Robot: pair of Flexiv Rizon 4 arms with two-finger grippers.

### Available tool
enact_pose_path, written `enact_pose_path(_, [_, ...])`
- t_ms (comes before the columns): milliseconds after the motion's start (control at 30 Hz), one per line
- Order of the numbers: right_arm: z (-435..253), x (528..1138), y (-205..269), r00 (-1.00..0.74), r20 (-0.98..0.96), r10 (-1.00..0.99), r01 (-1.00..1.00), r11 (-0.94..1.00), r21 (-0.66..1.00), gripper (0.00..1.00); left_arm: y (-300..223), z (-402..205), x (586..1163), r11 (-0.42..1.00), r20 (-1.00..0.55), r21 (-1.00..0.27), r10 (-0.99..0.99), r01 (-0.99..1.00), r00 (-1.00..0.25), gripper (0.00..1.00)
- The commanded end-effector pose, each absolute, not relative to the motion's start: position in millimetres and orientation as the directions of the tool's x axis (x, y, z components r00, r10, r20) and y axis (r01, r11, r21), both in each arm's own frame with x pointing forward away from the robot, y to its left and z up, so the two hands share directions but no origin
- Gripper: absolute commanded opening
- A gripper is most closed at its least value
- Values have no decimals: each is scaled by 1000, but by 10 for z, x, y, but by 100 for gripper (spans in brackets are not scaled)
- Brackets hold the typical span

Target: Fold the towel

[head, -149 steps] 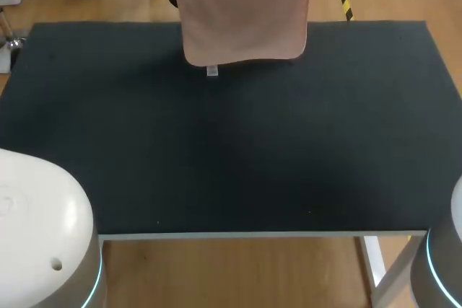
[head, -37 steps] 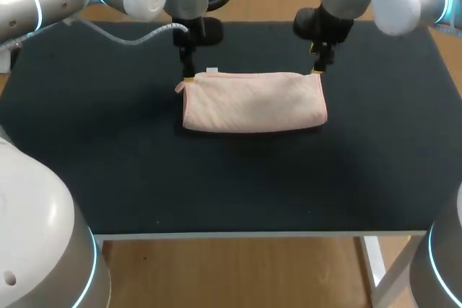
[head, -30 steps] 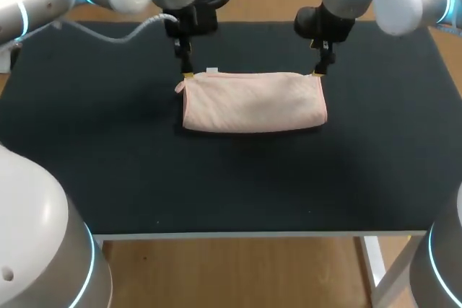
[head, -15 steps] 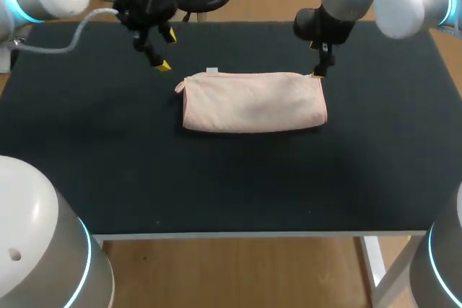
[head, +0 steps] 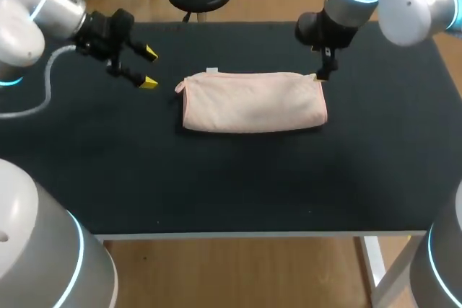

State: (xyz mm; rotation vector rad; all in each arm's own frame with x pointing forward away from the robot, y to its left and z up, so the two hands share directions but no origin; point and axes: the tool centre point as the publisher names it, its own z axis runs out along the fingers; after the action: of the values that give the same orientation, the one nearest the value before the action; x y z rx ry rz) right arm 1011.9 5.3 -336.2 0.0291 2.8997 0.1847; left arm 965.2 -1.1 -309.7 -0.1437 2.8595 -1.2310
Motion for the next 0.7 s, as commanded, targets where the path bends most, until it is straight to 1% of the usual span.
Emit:
enact_pose_path(33, [-3323,10048,23,-970,-241,30,0,992,122,100,34,-3158,9644,565,-10,-824,-91,-44,-996,100])
enact_pose_path(300, [-3310,9993,6,-969,-245,26,-3,993,115,100,97,-3168,9710,580,-22,-815,-72,-24,-997,100])
enact_pose_path(400, [-3279,9967,40,-970,-237,-55,-77,994,81,100,112,-3167,9716,596,-23,-803,-65,-20,-998,100])
enact_pose_path(700, [-3279,9967,40,-970,-237,-55,-77,994,81,100,112,-3167,9716,596,-23,-803,-65,-20,-998,100])
